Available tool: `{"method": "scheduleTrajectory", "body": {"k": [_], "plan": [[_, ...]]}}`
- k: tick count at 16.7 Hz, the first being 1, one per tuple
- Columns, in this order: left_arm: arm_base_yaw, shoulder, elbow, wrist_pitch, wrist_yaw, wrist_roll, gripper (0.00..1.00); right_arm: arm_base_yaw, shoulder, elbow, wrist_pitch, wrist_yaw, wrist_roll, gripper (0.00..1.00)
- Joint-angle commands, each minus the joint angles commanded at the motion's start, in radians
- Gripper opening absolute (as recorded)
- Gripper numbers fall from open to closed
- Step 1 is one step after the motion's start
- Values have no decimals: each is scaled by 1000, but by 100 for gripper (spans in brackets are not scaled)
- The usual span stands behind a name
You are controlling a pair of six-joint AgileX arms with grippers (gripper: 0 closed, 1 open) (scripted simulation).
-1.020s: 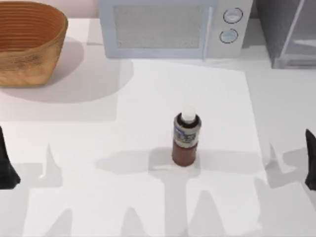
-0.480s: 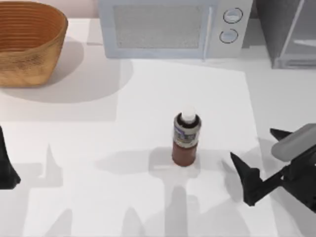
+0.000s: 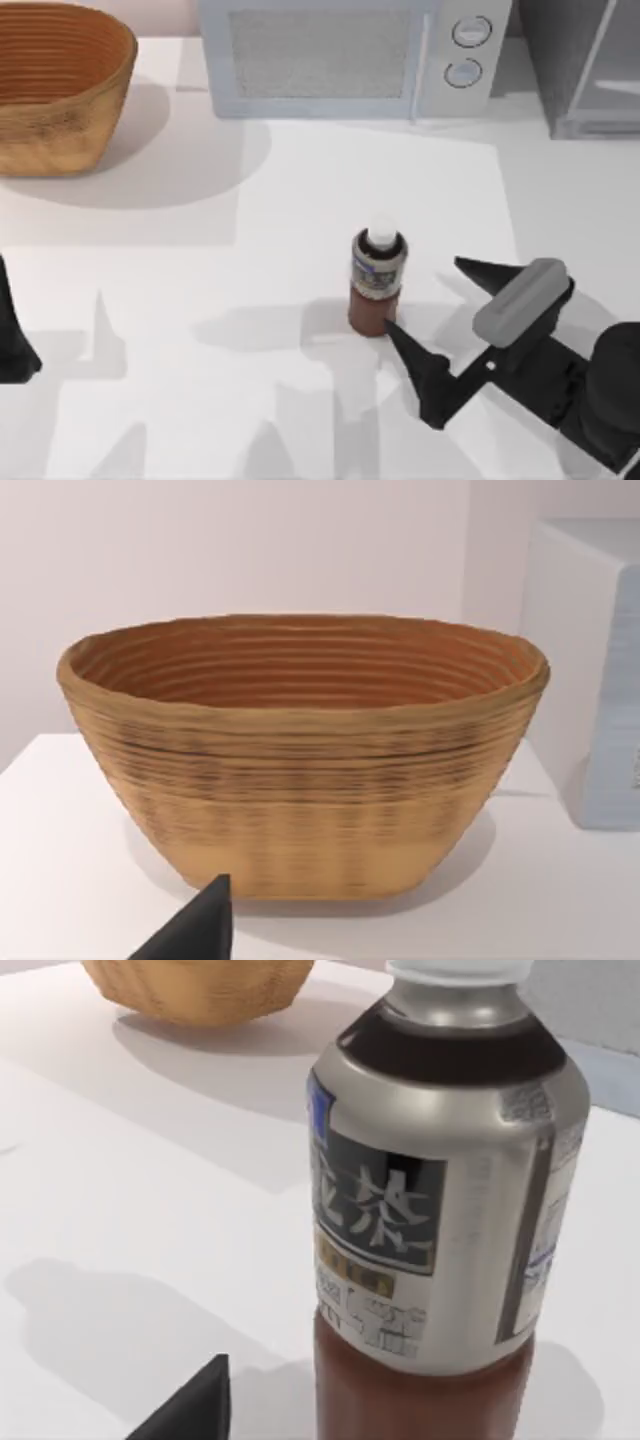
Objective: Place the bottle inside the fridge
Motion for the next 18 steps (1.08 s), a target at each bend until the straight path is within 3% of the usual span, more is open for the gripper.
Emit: {"method": "scheduleTrajectory", "body": {"k": [9,18], "plan": [[0,0,0,0,0,0,100,13,38,20,56,-3,3,100],[0,0,0,0,0,0,100,44,112,259,-107,25,6,100]]}}
